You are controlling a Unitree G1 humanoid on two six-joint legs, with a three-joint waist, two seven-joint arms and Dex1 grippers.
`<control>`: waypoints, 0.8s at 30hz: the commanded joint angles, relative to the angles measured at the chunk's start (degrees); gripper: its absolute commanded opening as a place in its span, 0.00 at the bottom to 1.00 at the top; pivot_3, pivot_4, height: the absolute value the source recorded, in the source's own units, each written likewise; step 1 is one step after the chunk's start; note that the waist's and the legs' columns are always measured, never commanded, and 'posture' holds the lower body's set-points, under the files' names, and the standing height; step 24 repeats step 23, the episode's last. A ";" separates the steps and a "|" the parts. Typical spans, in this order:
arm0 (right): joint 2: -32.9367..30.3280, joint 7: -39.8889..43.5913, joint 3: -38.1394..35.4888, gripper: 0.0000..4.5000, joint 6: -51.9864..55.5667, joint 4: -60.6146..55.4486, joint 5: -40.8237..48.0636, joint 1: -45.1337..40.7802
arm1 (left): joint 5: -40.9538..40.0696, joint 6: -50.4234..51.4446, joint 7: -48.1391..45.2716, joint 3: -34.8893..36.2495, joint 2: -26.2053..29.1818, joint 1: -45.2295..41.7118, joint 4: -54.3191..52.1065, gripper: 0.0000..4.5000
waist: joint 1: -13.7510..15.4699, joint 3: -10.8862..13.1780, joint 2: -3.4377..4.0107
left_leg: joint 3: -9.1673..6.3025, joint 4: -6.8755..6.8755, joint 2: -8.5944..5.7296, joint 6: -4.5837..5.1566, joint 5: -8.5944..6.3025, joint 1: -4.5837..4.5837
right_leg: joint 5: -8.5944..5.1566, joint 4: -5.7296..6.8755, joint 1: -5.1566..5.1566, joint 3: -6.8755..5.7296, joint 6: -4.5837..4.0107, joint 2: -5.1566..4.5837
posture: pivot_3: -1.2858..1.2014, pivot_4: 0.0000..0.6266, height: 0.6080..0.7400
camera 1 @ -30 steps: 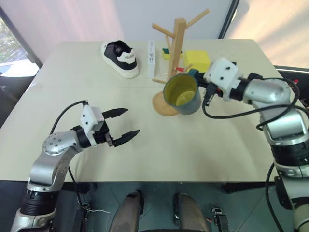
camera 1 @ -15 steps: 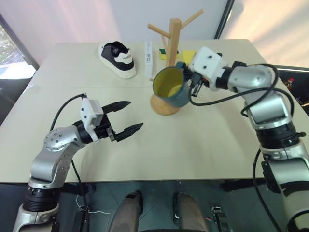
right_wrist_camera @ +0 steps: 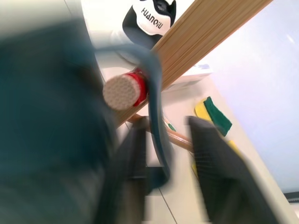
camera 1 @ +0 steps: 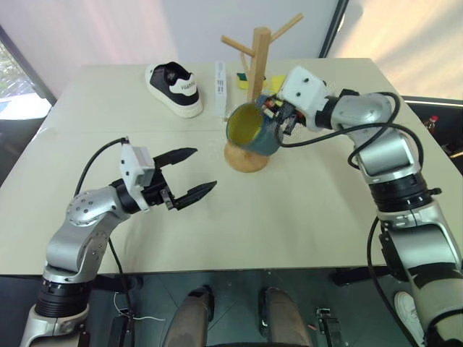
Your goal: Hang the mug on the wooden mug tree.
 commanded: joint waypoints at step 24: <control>10.69 -4.95 -27.50 0.65 -9.83 -6.57 23.06 38.77 | 10.11 -7.38 21.68 8.80 -10.18 4.47 18.04 1.00 | 0.01 0.01 0.02 | 0.02 0.09 0.16 0.01 0.00 0.39 | -0.05 0.10 0.28 0.09 -0.19 0.15 | 0.52 0.24 1.00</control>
